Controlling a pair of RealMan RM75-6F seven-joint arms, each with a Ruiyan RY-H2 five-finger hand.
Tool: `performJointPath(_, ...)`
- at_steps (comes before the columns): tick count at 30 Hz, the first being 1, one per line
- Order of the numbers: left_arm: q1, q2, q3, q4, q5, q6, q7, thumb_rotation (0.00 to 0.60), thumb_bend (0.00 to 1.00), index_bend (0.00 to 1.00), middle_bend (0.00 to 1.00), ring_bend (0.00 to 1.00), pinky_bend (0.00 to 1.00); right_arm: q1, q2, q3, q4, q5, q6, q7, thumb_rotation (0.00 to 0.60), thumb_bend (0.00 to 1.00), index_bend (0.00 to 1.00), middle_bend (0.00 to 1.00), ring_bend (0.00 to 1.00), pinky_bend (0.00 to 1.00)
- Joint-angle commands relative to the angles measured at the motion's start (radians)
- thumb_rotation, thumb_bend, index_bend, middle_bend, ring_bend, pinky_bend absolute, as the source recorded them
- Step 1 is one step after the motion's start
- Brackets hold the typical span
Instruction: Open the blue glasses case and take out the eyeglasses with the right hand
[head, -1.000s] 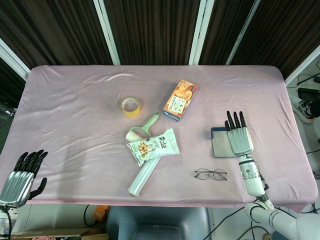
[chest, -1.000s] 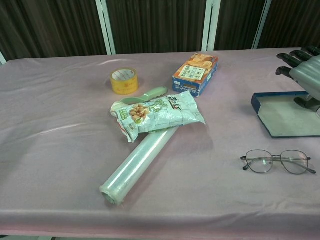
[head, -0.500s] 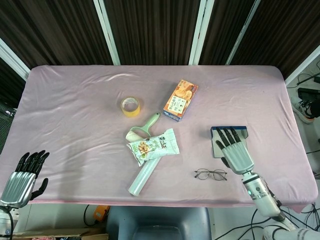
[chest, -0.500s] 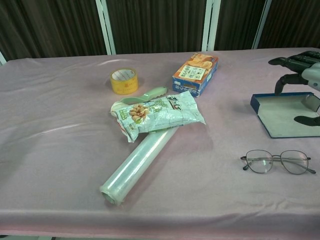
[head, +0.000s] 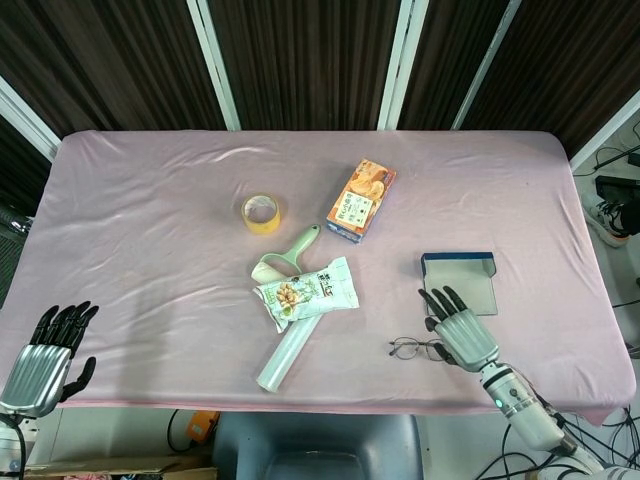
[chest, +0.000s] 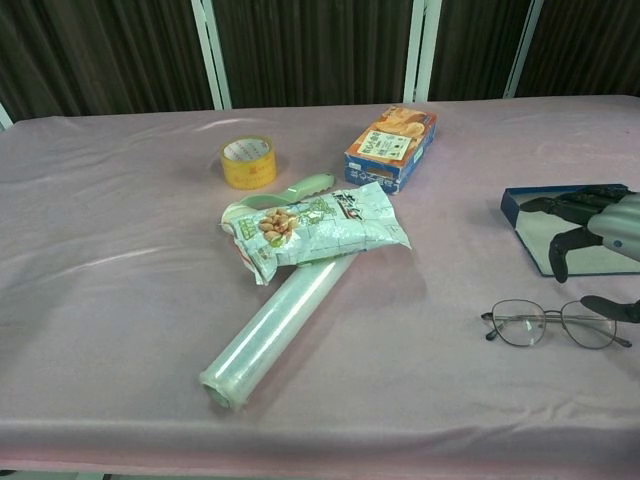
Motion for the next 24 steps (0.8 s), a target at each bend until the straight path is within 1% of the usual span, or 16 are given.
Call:
performJointPath(1, 0.001, 0.002, 0.0, 0.0, 0.0, 0.003, -0.005, 0.6, 0.43, 0.0, 0.04, 0.07, 0.05, 0.004, -0.01, -0.003, 0.006, 0.005, -0.016, 0.0, 0.6, 0.52, 0.57, 0.01, 0.0, 0.0)
performJointPath(10, 0.005, 0.007, 0.002, 0.003, 0.007, 0.011, -0.021, 0.6, 0.43, 0.0, 0.04, 0.07, 0.05, 0.008, -0.039, -0.002, 0.022, 0.021, -0.041, -0.017, 0.6, 0.53, 0.58, 0.01, 0.0, 0.0)
performJointPath(24, 0.005, 0.008, 0.005, 0.006, 0.014, 0.012, -0.032, 0.6, 0.43, 0.0, 0.04, 0.07, 0.05, 0.011, -0.077, -0.001, 0.046, 0.034, -0.061, -0.036, 0.6, 0.57, 0.64, 0.03, 0.0, 0.0)
